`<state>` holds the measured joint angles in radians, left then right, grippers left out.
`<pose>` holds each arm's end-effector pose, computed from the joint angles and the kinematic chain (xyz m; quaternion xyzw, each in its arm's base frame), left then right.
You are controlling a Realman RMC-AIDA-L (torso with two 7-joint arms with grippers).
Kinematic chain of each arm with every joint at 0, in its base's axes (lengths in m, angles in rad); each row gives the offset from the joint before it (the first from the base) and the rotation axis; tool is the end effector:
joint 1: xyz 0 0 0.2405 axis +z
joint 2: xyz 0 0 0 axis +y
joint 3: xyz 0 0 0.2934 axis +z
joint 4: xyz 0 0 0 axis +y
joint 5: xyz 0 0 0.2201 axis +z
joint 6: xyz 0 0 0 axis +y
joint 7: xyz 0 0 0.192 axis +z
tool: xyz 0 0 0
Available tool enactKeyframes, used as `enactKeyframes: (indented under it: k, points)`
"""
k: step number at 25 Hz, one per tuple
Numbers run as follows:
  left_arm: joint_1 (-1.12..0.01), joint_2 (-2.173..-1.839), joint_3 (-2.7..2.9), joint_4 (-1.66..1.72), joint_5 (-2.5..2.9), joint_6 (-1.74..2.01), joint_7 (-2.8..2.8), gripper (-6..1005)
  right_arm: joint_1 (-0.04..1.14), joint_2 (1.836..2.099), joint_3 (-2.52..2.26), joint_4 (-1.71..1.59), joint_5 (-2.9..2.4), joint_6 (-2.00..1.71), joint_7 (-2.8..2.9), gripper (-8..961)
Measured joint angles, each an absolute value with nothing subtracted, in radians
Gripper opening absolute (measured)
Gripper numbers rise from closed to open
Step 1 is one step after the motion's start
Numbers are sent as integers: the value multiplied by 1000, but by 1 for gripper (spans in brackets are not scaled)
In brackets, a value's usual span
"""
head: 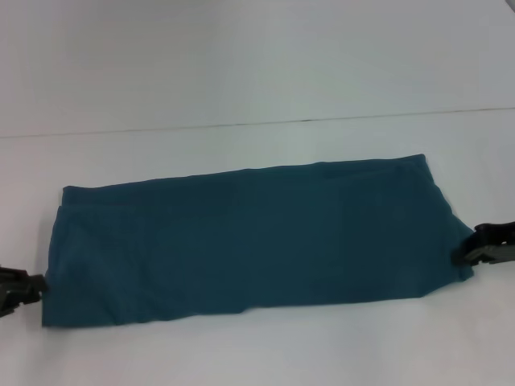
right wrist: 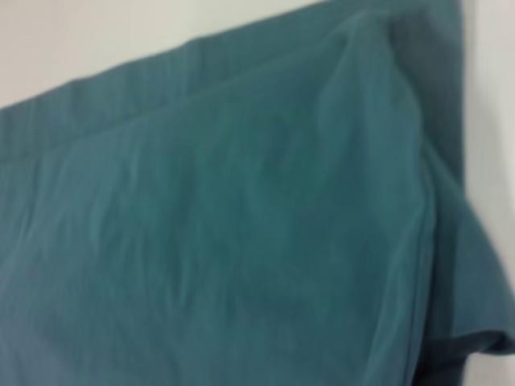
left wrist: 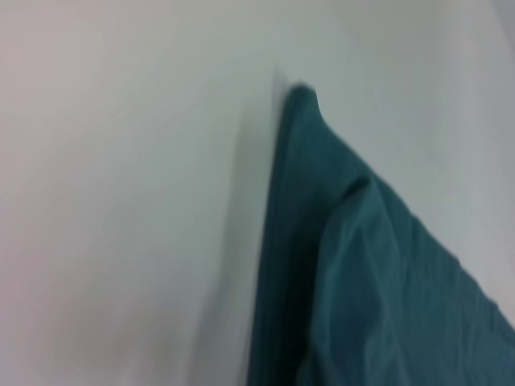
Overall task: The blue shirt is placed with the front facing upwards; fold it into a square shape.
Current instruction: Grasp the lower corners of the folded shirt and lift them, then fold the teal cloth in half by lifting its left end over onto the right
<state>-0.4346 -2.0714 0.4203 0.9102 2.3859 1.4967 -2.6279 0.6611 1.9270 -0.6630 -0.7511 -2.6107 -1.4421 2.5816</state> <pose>-0.3841 0.3552 0.0106 -0.6008 -0.7516 -0.2060 0.1783 0.3617 0.4143 0.0158 -0.7246 0.6607 -0.0002 0.1963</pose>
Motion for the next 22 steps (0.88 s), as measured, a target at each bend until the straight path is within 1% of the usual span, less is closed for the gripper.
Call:
enactKeyframes:
  k: [4,5,6,11,14,19,20,21,22]
  points:
    - [-433,-2062,374,913,2386,1492,-2628,198,661,1909,-629,-751,-2610,-1439,2573,92]
    - [-431,-2062,361,916,2382,1491,-2628,228,661,1898,-603,-751,-2601,-1438,2567,94]
    - [-429,-2062,344,918,2373,1490,-2625,258,660,1893,-585,-752,-2583,-1441,2557,132]
    - [-413,-2064,304,896,2229,1519,-2578,282,640,1887,-531,-745,-2417,-1489,2478,319]
    - [-416,-2057,300,865,2165,1554,-2539,281,627,1894,-523,-727,-2284,-1539,2405,468]
    - [-441,-2045,292,820,2069,1622,-2394,296,612,1917,-522,-673,-2126,-1574,2249,530]
    - [-443,-2045,293,808,2062,1618,-2376,301,608,1925,-522,-668,-2110,-1573,2222,543]
    - [-444,-2045,293,797,2057,1614,-2361,306,603,1942,-526,-664,-2103,-1565,2180,555]
    - [-446,-2045,292,778,2052,1602,-2347,312,602,1950,-529,-659,-2107,-1558,2162,568]
